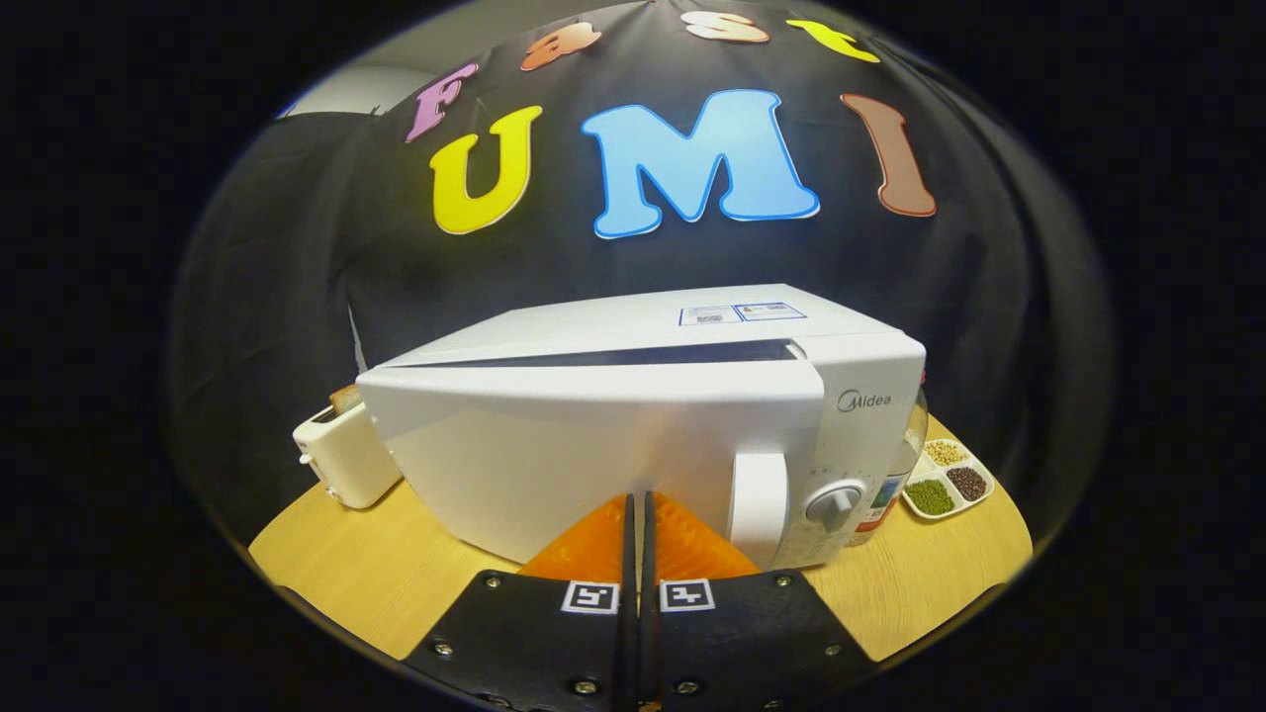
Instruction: Open the microwave, put the food inside, and close the microwave door.
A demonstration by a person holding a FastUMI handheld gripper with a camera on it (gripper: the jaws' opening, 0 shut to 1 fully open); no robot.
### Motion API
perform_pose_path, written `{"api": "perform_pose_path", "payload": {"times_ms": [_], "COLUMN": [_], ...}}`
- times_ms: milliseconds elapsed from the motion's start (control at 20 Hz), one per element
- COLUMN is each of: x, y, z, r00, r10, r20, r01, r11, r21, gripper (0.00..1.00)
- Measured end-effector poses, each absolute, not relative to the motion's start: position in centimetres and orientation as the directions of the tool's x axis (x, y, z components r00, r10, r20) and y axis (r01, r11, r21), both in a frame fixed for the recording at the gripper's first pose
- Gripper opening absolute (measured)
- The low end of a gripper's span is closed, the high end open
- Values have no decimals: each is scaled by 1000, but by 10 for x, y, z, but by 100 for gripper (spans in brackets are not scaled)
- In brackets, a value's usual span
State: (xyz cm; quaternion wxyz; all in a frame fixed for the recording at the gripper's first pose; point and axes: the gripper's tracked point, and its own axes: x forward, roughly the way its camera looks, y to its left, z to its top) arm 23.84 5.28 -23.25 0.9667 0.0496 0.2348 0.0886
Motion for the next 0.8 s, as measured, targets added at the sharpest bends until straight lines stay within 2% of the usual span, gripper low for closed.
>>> {"api": "perform_pose_path", "payload": {"times_ms": [350,500,800], "x": [260,249,201], "y": [63,62,57], "z": [-239,-234,-164], "r00": [881,894,943], "r10": [166,126,107], "r20": [-442,-430,-315], "r01": [-150,-155,-105], "r11": [986,987,994], "r21": [71,-32,22], "gripper": [1,2,2]}}
